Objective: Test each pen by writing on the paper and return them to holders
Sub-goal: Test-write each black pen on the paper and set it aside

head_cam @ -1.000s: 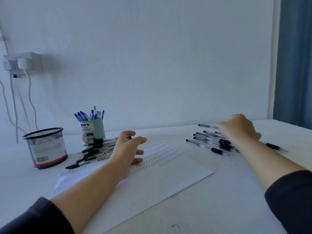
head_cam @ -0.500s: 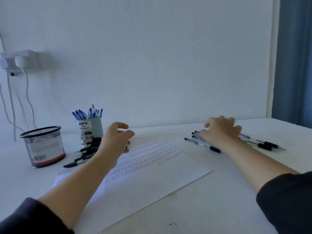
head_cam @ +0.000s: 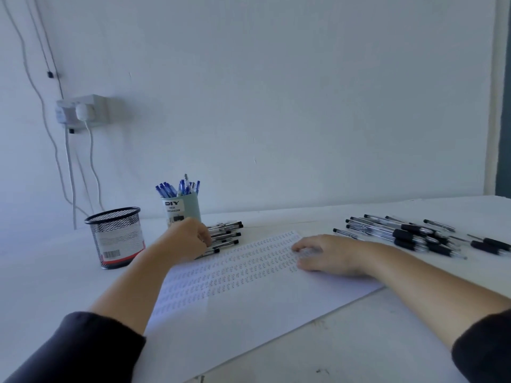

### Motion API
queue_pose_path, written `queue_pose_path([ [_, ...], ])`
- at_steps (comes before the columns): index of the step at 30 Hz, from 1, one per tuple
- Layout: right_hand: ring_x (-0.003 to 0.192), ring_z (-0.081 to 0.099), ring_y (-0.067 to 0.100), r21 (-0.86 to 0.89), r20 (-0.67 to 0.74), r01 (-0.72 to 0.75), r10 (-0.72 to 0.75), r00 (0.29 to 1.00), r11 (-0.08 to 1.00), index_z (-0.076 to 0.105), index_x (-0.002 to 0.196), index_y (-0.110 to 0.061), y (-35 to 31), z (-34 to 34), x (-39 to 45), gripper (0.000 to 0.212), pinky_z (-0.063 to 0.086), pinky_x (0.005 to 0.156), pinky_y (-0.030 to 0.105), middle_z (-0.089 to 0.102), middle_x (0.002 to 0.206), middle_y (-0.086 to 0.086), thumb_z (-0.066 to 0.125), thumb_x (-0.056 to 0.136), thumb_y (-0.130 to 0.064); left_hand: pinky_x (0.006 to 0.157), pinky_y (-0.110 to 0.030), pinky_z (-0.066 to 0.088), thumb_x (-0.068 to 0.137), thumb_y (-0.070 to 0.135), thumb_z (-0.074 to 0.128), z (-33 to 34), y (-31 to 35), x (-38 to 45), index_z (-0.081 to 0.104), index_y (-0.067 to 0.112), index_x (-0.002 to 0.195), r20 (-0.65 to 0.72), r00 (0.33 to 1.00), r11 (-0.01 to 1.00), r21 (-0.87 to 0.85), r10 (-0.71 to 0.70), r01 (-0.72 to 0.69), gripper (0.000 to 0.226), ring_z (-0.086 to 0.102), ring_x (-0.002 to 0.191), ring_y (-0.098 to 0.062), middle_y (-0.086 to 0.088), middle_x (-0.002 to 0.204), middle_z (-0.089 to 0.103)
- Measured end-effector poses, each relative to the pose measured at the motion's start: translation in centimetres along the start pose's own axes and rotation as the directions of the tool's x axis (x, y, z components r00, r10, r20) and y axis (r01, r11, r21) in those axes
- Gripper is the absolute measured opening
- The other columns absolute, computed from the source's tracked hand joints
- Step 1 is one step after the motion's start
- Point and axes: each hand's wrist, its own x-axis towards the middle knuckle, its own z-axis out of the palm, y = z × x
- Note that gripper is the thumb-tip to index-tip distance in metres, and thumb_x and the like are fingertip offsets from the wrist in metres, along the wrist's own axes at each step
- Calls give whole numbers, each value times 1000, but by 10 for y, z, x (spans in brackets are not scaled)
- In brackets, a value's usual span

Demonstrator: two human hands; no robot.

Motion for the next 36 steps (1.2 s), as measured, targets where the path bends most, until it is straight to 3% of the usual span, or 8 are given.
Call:
queue_pose_path([
  [9,133,39,13,-3,9,-17,17,1000,1000,43,137,-36,5,1,6,47,29,110,27,40,147,-5,55,92,-40,83,-28,47,82,-5,51,0,-2,-2,61,14,80,53,998,995,99,-21,16,22,57,93,-21,-3,92,62],
  [16,133,38,13,7,19,-26,26,999,1000,43,137,-39,7,1,5,47,28,110,29,39,147,-8,54,91,-43,54,-12,37,89,6,59,0,0,-3,58,7,88,103,993,989,141,-54,39,3,44,67,-9,0,80,51],
  [22,134,37,13,16,21,-24,24,999,1000,43,137,-39,7,0,5,47,28,110,29,38,148,-8,54,92,-43,63,-19,37,86,16,68,-2,-7,-3,55,12,89,87,994,988,150,-61,47,14,48,78,-12,2,85,53],
  [29,135,36,14,11,25,-24,23,999,1000,43,137,-38,7,-1,5,47,28,110,29,36,149,-7,54,92,-43,59,-19,39,76,13,76,-5,-10,-2,55,12,72,-22,1000,995,100,-7,9,22,49,68,-12,0,75,58],
  [33,135,36,14,15,25,-24,24,999,1000,43,137,-39,9,0,7,47,27,111,30,36,149,-7,55,91,-44,68,-30,46,84,15,71,-7,-6,0,57,12,74,-259,966,999,-31,-18,11,17,56,76,-21,-6,81,63],
  [36,136,36,15,23,23,-29,28,999,999,44,136,-40,10,1,9,46,26,113,32,35,150,-6,55,91,-45,68,-27,42,91,5,58,-5,7,-1,61,8,90,-407,913,972,-219,-16,-81,4,59,79,-21,-9,87,63],
])
